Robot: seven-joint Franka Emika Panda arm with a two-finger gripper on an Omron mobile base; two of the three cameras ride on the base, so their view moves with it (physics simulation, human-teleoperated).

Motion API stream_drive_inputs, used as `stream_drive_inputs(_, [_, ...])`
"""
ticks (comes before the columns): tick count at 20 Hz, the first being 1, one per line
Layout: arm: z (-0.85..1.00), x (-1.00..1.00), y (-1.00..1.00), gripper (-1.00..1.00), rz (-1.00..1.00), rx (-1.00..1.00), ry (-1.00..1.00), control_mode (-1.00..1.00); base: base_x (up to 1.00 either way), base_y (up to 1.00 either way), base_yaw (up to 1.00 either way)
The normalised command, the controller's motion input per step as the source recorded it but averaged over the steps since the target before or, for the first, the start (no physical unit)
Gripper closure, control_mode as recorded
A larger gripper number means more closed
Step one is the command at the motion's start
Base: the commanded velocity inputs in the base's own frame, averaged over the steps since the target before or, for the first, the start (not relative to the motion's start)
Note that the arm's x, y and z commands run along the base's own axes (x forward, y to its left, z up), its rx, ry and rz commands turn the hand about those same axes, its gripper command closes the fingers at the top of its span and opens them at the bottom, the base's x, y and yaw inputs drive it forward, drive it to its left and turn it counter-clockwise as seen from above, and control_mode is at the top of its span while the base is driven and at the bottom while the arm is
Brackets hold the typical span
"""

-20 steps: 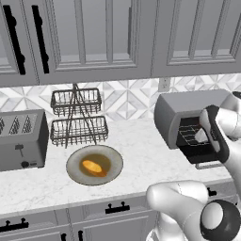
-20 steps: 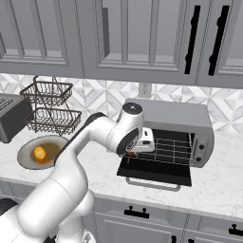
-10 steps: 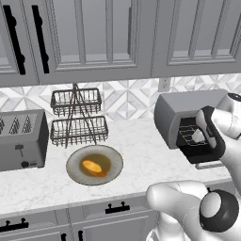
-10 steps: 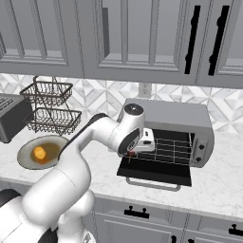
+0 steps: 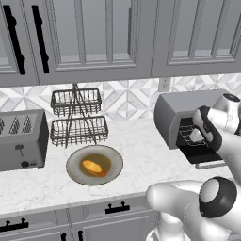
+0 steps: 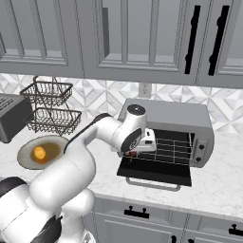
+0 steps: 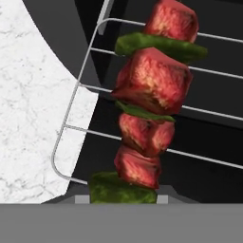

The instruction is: Pick up the kebab skewer and baguette bread, and place them inside the toaster oven. Close the toaster oven door and start by setting the timer.

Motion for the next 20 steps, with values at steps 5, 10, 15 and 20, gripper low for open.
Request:
stream_drive_inputs(5, [-0.07, 0.14, -0.08, 1.00, 0.00, 0.01, 0.01, -1.00, 0.00, 0.00, 0.00])
stream_drive_inputs(10, [0.00, 0.15, -0.01, 1.00, 0.00, 0.00, 0.00, -1.00, 0.00, 0.00, 0.00])
stream_drive_inputs(15, [-0.03, 0.22, 0.00, 1.00, 0.00, 0.00, 0.00, -1.00, 0.00, 0.00, 0.00])
stream_drive_inputs(20, [-0.03, 0.19, 0.00, 1.00, 0.00, 0.01, 0.00, -1.00, 0.00, 0.00, 0.00])
